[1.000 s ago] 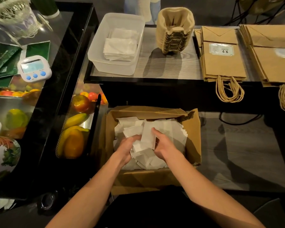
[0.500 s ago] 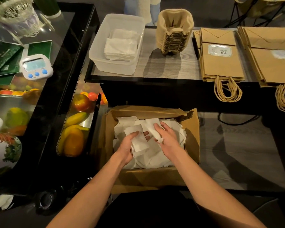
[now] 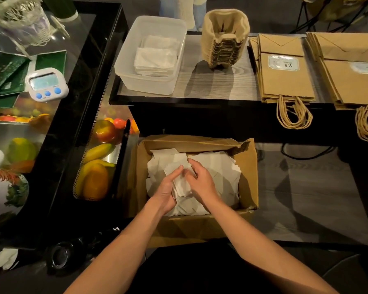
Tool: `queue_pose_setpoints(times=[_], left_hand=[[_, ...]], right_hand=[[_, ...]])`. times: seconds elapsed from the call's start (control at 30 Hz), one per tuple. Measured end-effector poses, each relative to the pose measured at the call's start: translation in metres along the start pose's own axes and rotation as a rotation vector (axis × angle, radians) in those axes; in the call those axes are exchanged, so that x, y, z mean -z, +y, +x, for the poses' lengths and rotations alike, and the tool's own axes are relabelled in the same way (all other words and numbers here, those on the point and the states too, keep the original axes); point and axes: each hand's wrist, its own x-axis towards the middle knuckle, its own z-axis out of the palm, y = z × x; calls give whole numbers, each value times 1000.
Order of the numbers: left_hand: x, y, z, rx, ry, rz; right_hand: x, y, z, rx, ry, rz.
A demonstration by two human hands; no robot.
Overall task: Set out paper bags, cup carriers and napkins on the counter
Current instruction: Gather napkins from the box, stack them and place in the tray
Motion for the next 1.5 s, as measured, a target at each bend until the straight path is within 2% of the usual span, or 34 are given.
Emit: queue_pose_setpoints(times=[0.07, 0.13, 0.2, 0.27, 0.3, 0.37, 0.43, 0.5, 0.67, 0.8, 0.93, 1.13, 1.4, 1.5], left_hand=[[0, -1, 1, 8, 37, 17], [2, -1, 3, 7, 91, 22], [4, 0, 6, 20, 124, 6], [8, 1, 7, 38, 156, -21], [12, 1, 8, 46, 173, -25], [18, -1, 11, 71, 186, -2], [23, -5, 13, 84, 211, 32], [29, -9, 17, 74, 243, 63], [37, -12, 17, 56, 283, 105], [41, -9, 15, 49, 321, 152], [43, -6, 13, 37, 329, 136], [47, -7, 12, 31, 343, 108], [50, -6, 10, 37, 347, 79], [53, -8, 13, 37, 360, 98]], right_hand=[[-2, 0, -1, -3, -32, -6], [-5, 3, -2, 68, -60, -117], [-1, 13, -1, 135, 52, -189], [11, 27, 9, 23, 152, -185], [19, 34, 15, -53, 119, -227], [34, 49, 23, -130, -121, -491], [41, 60, 24, -62, -355, -779], [42, 68, 22, 27, -498, -950], [34, 67, 27, 241, -507, -1147], [31, 58, 35, 303, -370, -1126], [35, 53, 38, 201, -408, -1134], [39, 34, 39, 162, -381, -1111], [47, 4, 39, 90, -540, -809], [42, 1, 40, 59, -669, -858]])
